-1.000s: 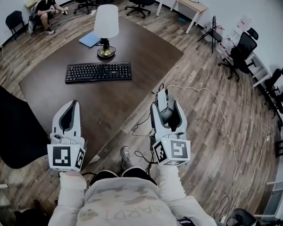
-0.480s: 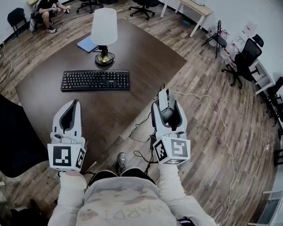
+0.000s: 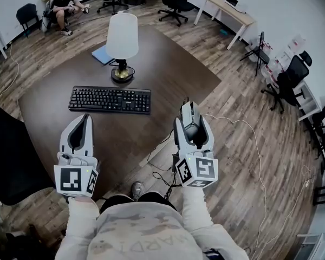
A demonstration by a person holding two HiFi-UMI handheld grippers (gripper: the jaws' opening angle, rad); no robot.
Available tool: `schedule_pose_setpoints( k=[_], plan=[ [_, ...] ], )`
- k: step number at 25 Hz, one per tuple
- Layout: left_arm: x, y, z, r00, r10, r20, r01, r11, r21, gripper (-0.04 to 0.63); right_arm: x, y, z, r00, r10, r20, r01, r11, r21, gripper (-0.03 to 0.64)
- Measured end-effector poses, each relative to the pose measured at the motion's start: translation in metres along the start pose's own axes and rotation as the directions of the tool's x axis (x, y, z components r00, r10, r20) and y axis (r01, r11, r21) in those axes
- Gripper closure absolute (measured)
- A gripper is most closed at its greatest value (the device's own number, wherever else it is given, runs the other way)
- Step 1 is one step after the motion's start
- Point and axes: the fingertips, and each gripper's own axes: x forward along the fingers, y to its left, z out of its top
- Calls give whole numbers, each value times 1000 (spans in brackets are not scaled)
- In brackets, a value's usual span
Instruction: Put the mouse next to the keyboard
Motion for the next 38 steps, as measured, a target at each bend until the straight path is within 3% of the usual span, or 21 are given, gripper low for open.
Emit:
schedule_pose_setpoints(
  k=[19,38],
  plan=[
    [60,16,-31,992,102,-76,-101,995,14,594,107,-41,-76,987,50,-155,-43,998,52,308],
    [84,19,-67,979,130,-158,-129,991,16,592,161,-59,-182,937,39,-347,-11,997,82,308]
  ],
)
